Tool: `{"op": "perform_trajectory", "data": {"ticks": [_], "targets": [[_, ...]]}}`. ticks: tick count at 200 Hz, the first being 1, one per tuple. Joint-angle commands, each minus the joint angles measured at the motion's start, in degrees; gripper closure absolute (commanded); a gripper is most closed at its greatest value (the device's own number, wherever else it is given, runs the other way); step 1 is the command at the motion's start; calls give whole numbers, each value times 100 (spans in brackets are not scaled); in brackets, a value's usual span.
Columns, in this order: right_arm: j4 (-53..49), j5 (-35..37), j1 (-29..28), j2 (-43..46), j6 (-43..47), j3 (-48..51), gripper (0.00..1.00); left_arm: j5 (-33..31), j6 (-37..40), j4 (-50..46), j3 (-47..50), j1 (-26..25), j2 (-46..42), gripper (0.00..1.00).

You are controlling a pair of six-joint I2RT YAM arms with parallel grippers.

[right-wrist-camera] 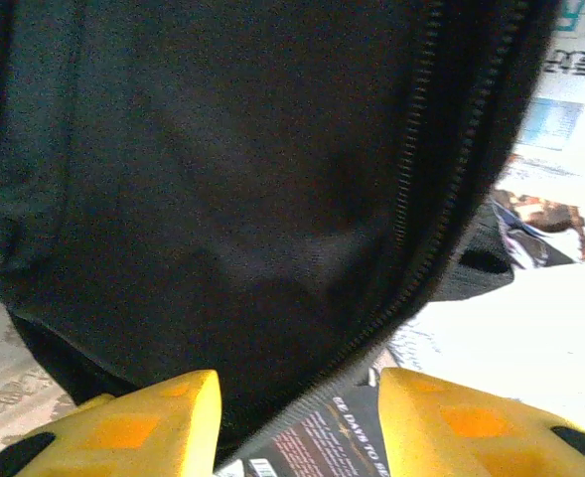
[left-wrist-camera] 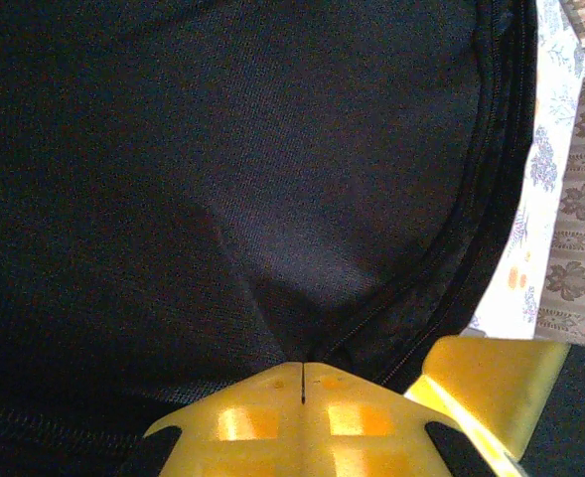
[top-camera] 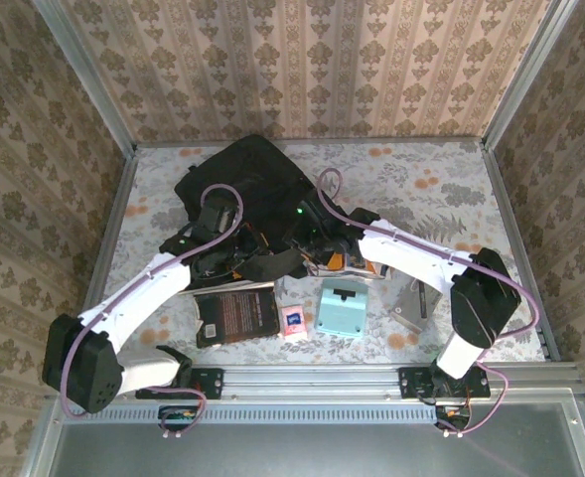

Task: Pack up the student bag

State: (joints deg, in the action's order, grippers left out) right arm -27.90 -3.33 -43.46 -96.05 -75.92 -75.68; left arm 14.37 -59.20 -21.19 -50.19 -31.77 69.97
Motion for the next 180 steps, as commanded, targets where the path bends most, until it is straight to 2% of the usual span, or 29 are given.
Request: {"op": "perform_trajectory", "data": {"ticks": [1, 38, 76, 98, 107, 120, 138, 148, 180], "targets": [[324, 125, -39, -193, -338, 116, 55, 30, -70, 16, 54, 40, -176, 100], [747, 79, -37, -421, -451, 317, 68, 14, 39, -166, 27, 48, -208, 100], [631, 180, -39, -282, -407, 481, 94, -123, 189, -382, 53, 57, -323, 100], [611, 210, -34, -127, -408, 601, 97, -184, 257, -461, 54, 64, -353, 100], [618, 204, -35, -59, -370, 625, 90, -174, 268, -464, 54, 65, -362, 100], [511, 187, -38, 40, -318, 587, 65, -154, 294, -465, 30, 57, -353, 100], [152, 170, -37, 157, -467, 467, 43, -163, 317, -485, 27, 57, -361, 100], [-41, 164, -44, 213, -621, 396, 38, -167, 330, -474, 23, 52, -362, 100], [-755, 104, -162, 104, -1016, -88, 33, -195, 344, -456, 10, 22, -371, 100]]}}
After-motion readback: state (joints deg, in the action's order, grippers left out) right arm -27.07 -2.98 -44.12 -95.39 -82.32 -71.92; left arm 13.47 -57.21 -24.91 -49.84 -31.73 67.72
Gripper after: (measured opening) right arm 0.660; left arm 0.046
